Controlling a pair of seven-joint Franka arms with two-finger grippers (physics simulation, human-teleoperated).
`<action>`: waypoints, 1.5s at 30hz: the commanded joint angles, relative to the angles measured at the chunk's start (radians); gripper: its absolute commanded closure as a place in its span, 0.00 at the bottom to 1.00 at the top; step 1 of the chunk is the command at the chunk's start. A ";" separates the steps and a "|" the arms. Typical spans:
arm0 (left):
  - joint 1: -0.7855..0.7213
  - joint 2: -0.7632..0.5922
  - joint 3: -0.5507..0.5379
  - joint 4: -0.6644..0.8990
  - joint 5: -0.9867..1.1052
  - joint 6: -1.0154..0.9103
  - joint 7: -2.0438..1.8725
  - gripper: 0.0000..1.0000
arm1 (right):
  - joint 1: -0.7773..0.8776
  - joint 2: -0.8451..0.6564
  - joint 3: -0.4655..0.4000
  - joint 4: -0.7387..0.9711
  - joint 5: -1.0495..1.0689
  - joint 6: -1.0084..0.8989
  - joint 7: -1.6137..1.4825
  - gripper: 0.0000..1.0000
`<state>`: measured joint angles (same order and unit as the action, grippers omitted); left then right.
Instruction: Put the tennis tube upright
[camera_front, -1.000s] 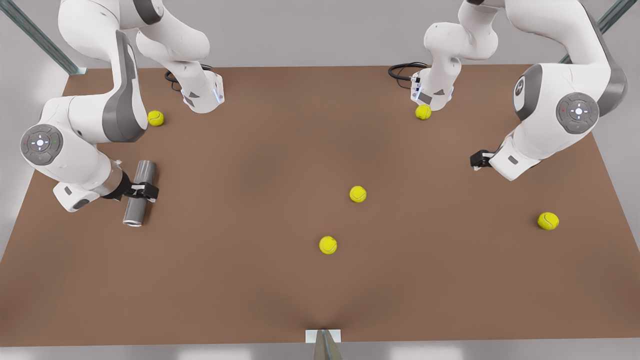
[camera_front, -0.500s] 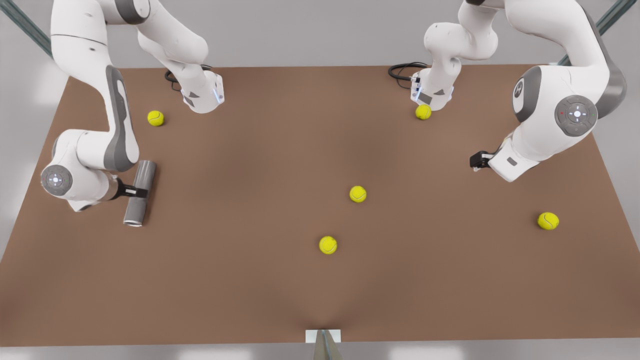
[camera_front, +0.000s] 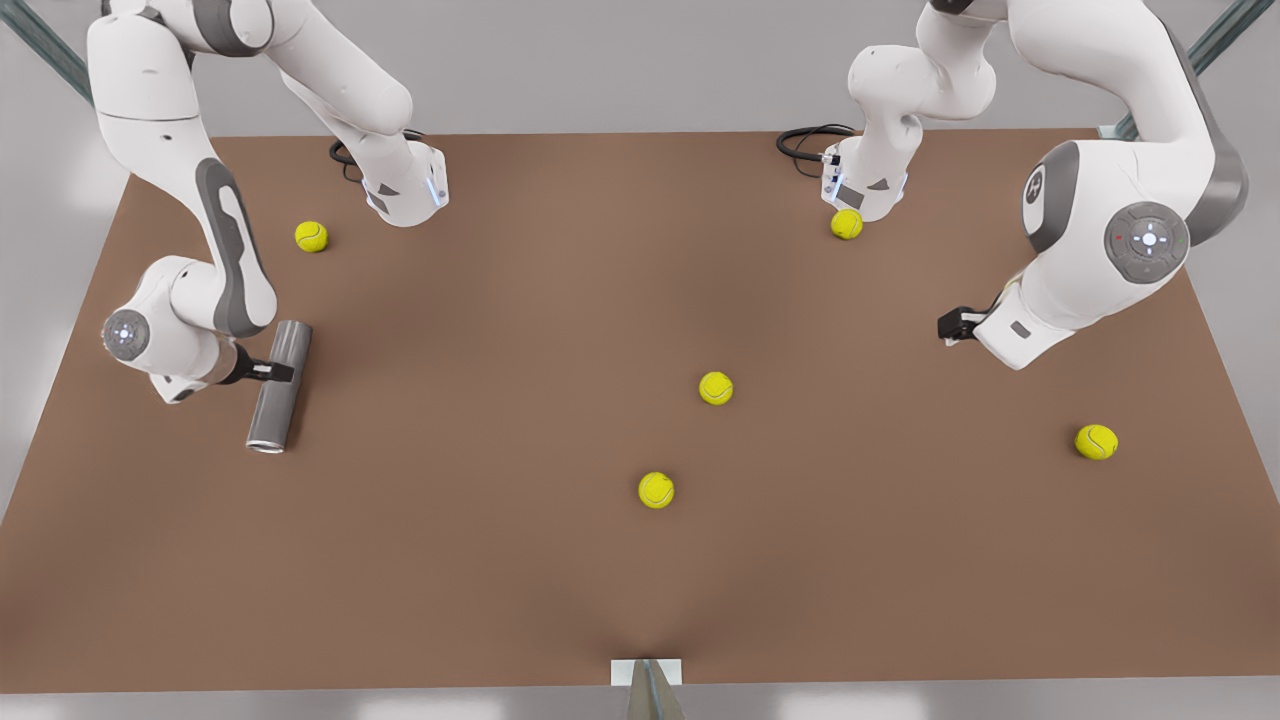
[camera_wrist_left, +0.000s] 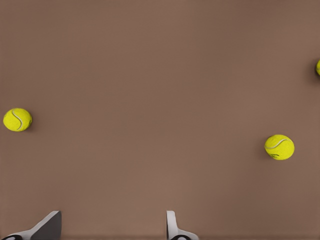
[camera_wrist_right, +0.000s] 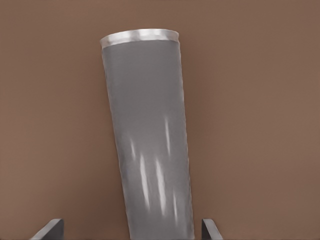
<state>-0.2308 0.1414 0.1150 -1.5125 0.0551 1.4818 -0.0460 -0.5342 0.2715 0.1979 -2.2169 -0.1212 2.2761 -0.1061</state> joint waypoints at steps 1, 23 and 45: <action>0.001 0.001 0.000 0.000 0.000 0.000 0.000 0.00 | -0.004 0.008 0.000 -0.001 0.000 0.000 0.008 0.00; 0.001 0.015 0.000 0.000 0.000 0.000 0.000 0.00 | -0.029 0.135 0.000 0.031 -0.077 -0.004 -0.030 0.00; -0.001 0.029 0.002 -0.003 0.000 -0.008 -0.002 0.00 | -0.043 0.184 0.000 0.033 -0.078 0.010 -0.092 0.02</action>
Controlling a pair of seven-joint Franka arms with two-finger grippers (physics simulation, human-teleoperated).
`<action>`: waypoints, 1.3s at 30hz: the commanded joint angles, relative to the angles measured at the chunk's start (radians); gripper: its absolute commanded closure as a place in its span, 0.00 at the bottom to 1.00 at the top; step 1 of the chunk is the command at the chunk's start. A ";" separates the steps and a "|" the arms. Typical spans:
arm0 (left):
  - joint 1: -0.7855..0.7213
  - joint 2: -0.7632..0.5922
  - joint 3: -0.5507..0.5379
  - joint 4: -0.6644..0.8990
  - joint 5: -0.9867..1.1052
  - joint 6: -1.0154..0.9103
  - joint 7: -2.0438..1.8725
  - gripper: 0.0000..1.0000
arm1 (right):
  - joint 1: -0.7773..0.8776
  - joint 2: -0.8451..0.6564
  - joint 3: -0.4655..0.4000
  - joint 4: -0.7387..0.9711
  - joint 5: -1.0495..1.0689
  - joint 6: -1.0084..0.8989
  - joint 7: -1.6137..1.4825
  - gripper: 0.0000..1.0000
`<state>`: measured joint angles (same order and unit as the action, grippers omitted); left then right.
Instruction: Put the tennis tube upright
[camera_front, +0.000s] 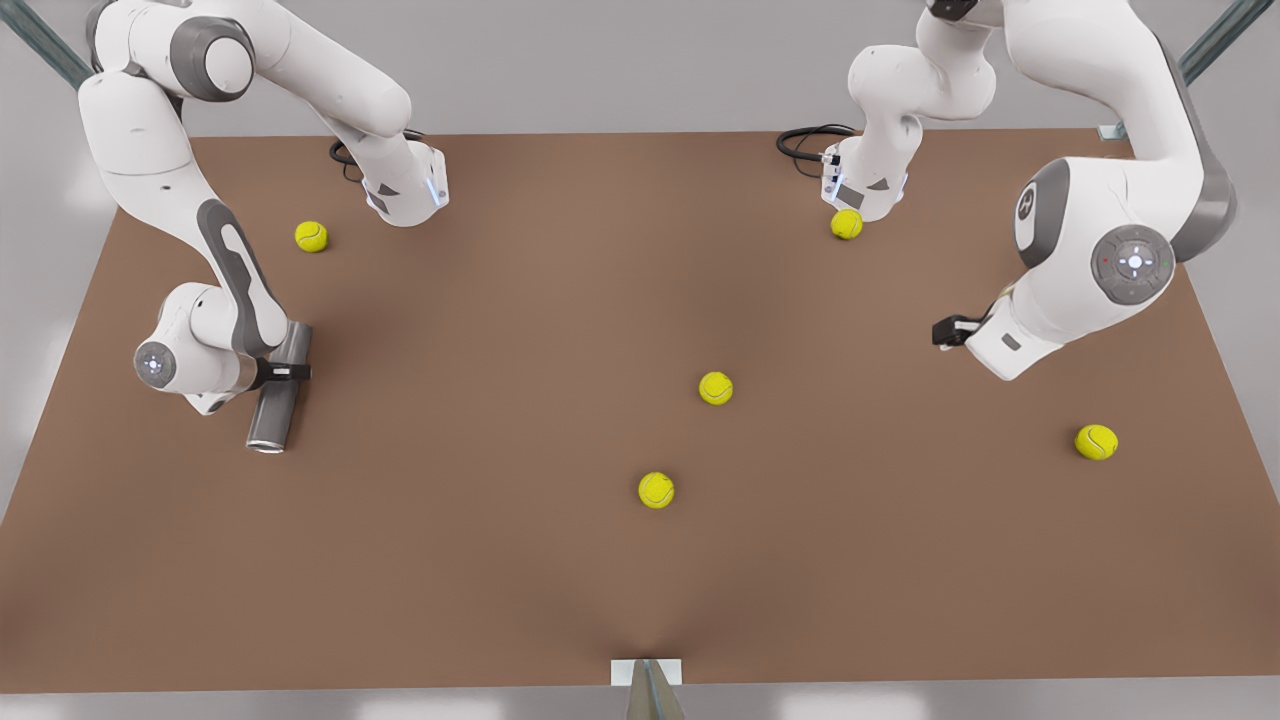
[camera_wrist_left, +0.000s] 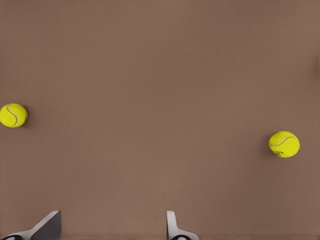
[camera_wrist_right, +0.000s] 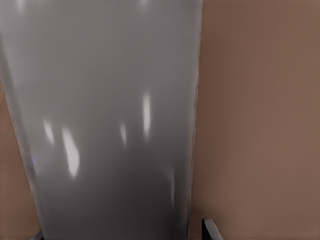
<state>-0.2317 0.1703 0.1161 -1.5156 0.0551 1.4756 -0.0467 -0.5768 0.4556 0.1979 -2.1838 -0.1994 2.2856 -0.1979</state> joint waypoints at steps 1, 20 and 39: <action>0.000 0.000 0.000 0.000 0.000 0.000 -0.001 0.00 | 0.000 0.000 0.000 0.001 -0.002 0.000 0.000 0.03; 0.000 0.011 0.000 0.000 0.000 -0.001 -0.001 0.00 | 0.015 -0.003 0.002 0.018 -0.002 -0.020 -0.003 0.38; 0.000 0.015 0.000 0.000 0.000 0.002 0.001 0.00 | 0.451 -0.034 0.331 0.412 -0.067 -0.186 -0.029 0.37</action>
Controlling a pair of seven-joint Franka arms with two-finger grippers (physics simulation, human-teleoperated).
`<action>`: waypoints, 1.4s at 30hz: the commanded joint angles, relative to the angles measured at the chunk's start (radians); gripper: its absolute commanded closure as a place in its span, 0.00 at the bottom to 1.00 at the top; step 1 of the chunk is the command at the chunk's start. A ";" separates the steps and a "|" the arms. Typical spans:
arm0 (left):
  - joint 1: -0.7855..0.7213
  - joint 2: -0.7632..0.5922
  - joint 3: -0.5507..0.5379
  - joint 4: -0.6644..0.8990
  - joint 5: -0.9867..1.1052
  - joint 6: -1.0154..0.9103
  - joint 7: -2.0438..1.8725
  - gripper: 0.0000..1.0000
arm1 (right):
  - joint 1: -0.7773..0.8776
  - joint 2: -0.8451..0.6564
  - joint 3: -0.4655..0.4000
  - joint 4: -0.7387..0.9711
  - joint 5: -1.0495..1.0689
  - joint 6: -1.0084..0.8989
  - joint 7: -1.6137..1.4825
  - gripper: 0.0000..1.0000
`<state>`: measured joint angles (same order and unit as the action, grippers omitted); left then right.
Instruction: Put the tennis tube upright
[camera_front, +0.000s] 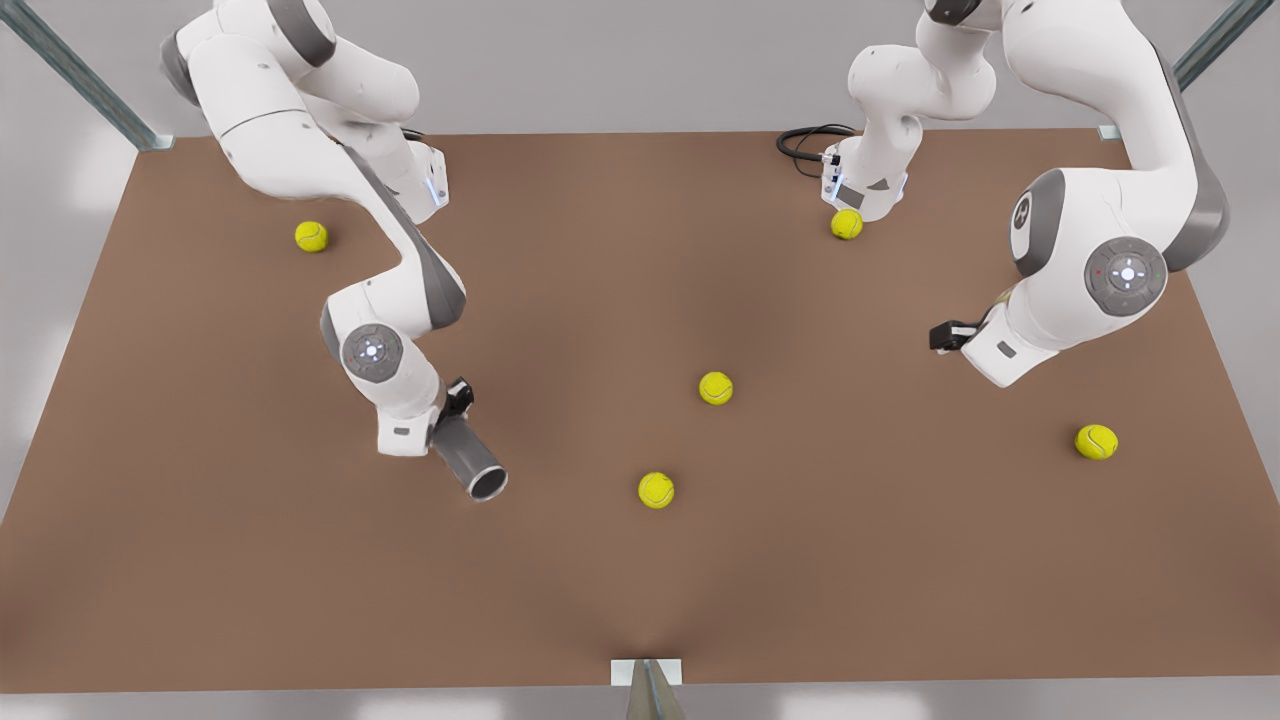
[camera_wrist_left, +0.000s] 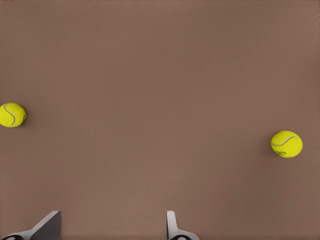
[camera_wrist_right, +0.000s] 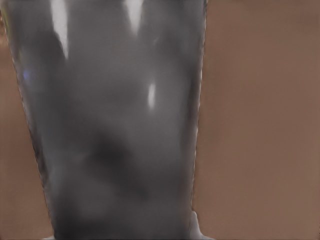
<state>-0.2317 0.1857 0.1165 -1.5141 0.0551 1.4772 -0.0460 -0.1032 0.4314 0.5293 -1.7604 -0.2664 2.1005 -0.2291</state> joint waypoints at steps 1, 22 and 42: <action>0.000 0.000 0.000 -0.001 0.000 0.000 0.000 0.00 | 0.010 0.012 0.000 0.009 -0.011 -0.001 0.001 0.37; 0.000 0.014 0.000 0.000 0.000 0.006 0.000 0.00 | 0.655 0.521 -0.129 0.743 -0.269 -0.123 -0.144 0.37; 0.000 0.035 0.002 -0.001 0.000 0.017 0.000 0.00 | 0.755 0.673 -0.223 0.860 -0.267 -0.106 -0.150 0.00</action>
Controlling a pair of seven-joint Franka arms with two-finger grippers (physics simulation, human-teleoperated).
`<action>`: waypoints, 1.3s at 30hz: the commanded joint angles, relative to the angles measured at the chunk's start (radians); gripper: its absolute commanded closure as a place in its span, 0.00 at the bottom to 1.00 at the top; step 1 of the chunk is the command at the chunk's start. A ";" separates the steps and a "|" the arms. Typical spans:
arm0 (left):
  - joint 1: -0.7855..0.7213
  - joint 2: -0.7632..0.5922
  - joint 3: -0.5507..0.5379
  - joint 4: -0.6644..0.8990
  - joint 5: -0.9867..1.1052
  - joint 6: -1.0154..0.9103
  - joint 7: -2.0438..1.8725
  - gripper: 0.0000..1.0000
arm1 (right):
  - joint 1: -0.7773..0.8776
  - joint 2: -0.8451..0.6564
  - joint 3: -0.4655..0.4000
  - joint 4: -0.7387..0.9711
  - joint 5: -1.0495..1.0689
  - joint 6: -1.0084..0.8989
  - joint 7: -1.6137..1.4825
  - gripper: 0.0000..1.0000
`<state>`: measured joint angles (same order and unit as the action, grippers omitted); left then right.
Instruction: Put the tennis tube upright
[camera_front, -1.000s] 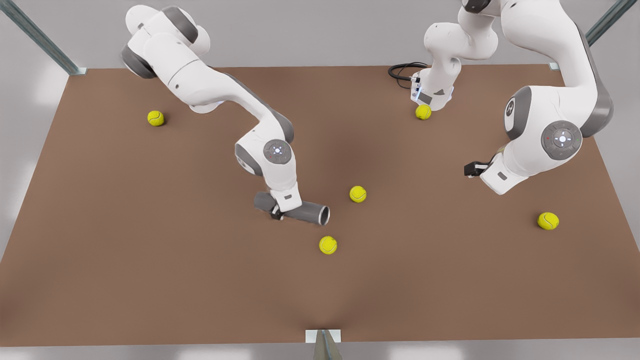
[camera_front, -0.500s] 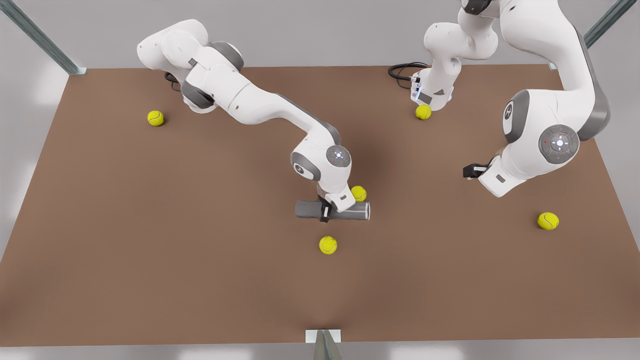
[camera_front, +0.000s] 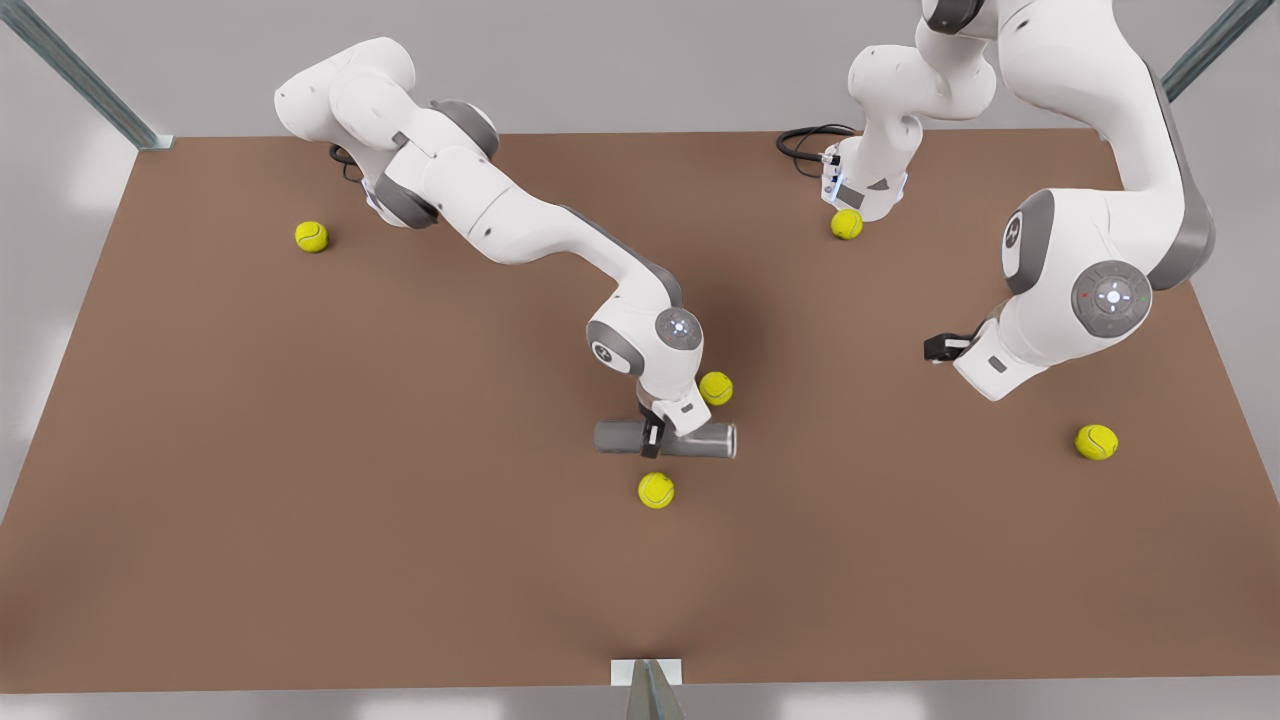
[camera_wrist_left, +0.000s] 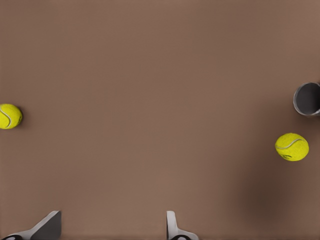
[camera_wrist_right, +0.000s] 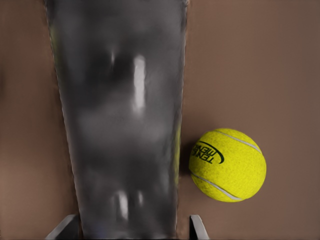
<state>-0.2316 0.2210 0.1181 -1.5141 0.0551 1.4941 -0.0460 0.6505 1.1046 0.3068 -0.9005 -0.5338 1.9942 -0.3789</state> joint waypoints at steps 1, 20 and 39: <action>0.000 0.000 0.000 0.000 0.000 0.000 0.000 0.00 | 0.000 0.000 0.000 0.000 0.000 0.000 -0.002 0.00; 0.117 0.498 -0.104 0.049 -1.142 0.431 0.098 0.00 | -0.769 -0.844 0.029 -0.419 0.314 -0.505 0.610 0.00; 0.107 0.724 -0.227 0.049 -1.339 0.428 0.546 0.00 | -0.836 -0.844 0.034 -0.365 0.393 -0.650 0.653 0.00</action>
<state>-0.1245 0.9464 -0.1195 -1.4650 -1.2808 1.9221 0.5006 -0.1862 0.2621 0.3419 -1.2655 -0.1602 1.3452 0.2702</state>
